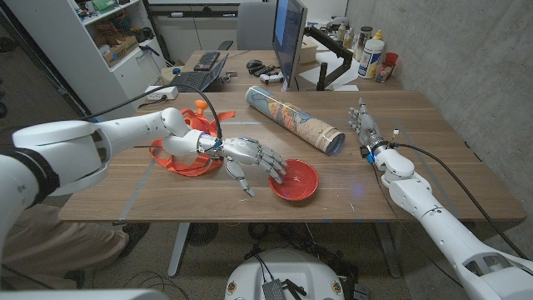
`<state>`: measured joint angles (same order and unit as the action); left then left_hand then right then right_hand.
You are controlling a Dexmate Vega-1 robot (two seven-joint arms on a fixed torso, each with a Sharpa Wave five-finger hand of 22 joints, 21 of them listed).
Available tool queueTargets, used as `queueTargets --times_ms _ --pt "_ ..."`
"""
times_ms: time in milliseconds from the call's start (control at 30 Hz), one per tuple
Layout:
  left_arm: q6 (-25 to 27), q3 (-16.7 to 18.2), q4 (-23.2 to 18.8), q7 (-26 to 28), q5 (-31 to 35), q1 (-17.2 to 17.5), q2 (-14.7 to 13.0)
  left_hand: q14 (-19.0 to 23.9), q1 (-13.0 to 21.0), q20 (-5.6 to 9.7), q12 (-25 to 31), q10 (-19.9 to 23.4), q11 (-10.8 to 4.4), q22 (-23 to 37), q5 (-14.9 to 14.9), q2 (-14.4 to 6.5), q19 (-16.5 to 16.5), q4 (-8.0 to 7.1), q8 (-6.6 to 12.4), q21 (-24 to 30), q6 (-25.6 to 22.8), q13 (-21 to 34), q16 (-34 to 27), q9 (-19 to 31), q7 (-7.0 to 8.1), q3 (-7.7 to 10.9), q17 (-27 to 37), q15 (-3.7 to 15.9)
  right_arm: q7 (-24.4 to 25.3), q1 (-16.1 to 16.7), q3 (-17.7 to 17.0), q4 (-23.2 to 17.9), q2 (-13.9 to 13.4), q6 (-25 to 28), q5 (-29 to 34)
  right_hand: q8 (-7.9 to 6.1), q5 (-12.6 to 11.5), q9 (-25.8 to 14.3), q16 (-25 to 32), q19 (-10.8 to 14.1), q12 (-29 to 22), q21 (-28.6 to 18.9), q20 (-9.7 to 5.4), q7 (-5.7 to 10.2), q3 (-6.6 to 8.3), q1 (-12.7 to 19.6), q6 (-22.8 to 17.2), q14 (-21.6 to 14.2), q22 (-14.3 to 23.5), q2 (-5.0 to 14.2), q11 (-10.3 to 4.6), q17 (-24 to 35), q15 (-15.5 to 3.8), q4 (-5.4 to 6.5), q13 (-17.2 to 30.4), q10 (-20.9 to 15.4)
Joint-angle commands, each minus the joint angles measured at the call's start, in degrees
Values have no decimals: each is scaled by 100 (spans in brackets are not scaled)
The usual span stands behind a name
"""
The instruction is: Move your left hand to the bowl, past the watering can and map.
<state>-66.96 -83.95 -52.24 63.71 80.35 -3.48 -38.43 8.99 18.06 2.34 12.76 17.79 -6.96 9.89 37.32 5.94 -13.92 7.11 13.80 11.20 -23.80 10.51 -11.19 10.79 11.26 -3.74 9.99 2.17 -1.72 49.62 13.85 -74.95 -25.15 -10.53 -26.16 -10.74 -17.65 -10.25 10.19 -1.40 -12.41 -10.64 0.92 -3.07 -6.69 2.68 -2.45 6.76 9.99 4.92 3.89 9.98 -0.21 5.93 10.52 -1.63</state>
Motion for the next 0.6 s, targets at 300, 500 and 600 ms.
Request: queueTargets --times_ms 300,500,600 --pt "-69 134 -248 -413 -145 94 -156 112 69 464 45 190 -15 7 54 6 -59 1 18 4 -77 32 2 7 -9 -47 26 879 -80 -30 8 125 57 -135 -18 -6 -20 -24 19 -51 16 -48 -7 -22 4 54 37 59 21 35 -1 18 15 -23 12 33" --pt "-73 138 -146 -369 -98 87 -100 125 72 453 37 190 -18 8 59 5 -68 -3 9 5 -78 32 4 7 -4 -55 26 890 -81 -26 20 126 63 -128 -11 -9 -20 -24 19 -49 17 -49 -4 -32 5 53 30 58 21 36 -6 18 21 -23 12 36" --pt "-65 134 -159 -357 -91 87 -97 140 74 456 38 206 -25 8 63 4 -76 -5 2 6 -80 32 3 7 -2 -60 26 893 -74 -21 21 114 62 -125 -7 -9 -20 -24 19 -51 16 -49 -5 -32 5 54 29 59 21 36 -1 18 24 -23 12 35"
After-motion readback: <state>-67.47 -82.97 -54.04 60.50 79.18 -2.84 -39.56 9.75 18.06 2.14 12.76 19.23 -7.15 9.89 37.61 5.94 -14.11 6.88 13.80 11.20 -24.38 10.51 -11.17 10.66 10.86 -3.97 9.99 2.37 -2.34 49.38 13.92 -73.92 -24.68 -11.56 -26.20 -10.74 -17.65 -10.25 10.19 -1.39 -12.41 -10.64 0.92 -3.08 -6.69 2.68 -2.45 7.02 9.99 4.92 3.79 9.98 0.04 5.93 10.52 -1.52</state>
